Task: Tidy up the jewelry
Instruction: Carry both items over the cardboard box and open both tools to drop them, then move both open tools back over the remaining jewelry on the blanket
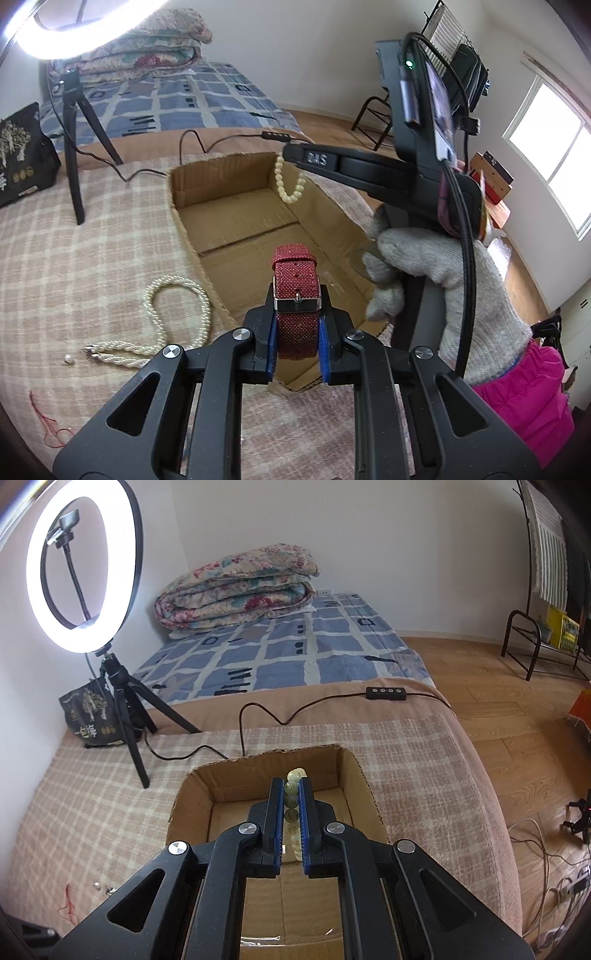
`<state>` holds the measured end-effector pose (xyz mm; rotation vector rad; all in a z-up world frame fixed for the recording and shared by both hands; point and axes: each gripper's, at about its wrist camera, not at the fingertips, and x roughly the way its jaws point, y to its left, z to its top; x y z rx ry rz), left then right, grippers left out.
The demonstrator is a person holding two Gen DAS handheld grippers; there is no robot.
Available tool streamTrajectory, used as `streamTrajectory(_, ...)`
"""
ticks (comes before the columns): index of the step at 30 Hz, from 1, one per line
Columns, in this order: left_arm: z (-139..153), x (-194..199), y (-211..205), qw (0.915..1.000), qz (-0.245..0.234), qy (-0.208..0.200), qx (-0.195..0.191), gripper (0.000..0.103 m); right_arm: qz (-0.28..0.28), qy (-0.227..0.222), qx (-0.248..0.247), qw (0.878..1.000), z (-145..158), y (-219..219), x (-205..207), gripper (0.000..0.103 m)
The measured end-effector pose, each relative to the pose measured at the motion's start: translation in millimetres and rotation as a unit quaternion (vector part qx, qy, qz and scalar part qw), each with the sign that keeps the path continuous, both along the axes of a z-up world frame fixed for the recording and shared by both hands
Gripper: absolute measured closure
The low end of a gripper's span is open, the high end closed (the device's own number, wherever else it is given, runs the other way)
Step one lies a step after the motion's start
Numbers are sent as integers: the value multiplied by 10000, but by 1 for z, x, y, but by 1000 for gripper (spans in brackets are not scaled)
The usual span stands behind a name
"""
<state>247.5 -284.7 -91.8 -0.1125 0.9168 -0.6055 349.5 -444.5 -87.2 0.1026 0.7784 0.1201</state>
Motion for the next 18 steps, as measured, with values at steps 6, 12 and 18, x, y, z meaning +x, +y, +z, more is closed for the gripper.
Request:
streamTrajectory(6, 0, -6, -5, 9999, -45, -75, 51, 87, -34, 14, -20, 10000, -2, -2, 1, 97)
streamTrajectory(12, -1, -8, -6, 9994, 16, -286, 214, 47, -203, -212, -117, 9995, 7, -1, -5, 35)
streamTrajectory(18, 3, -7, -1, 9993, 18, -278, 264, 47, -373, -230, -316, 9985, 16, -2, -6, 32)
